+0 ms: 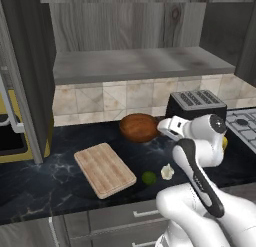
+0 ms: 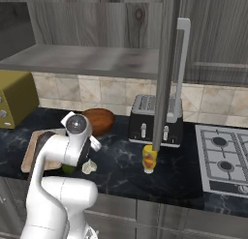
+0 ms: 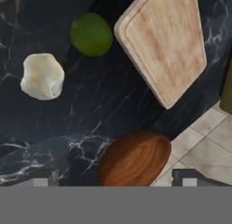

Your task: Open the cabinet. Place the bowl and condiment on the counter. Then place the lime and garlic on the cutting board.

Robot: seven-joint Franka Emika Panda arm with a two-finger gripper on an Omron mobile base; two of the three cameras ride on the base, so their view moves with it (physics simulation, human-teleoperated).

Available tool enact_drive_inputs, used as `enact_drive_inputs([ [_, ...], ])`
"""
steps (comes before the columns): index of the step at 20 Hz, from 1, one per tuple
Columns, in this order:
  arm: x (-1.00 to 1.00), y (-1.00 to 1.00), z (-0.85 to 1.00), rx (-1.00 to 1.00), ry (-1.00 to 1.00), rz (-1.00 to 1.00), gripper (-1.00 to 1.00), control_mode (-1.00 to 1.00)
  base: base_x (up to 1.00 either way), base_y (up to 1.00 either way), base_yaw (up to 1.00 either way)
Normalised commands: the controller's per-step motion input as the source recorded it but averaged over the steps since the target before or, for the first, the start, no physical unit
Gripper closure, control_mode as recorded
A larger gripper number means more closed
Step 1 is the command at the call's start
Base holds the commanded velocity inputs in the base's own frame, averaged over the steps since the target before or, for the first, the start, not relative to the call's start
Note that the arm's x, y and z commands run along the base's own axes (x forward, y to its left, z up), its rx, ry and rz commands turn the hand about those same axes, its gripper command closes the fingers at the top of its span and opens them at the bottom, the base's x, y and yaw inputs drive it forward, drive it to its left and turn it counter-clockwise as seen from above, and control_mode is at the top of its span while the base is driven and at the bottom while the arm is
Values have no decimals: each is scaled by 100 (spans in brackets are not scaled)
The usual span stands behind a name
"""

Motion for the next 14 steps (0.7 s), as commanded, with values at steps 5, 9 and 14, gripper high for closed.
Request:
enact_drive_inputs([
  [5, -30, 0, 0, -1, 10, 3, -100, -100, 0, 0, 0],
  [9, 0, 0, -3, 0, 10, 9, -100, -100, 0, 0, 0],
  [14, 0, 0, -33, 0, 11, 13, -100, -100, 0, 0, 0],
])
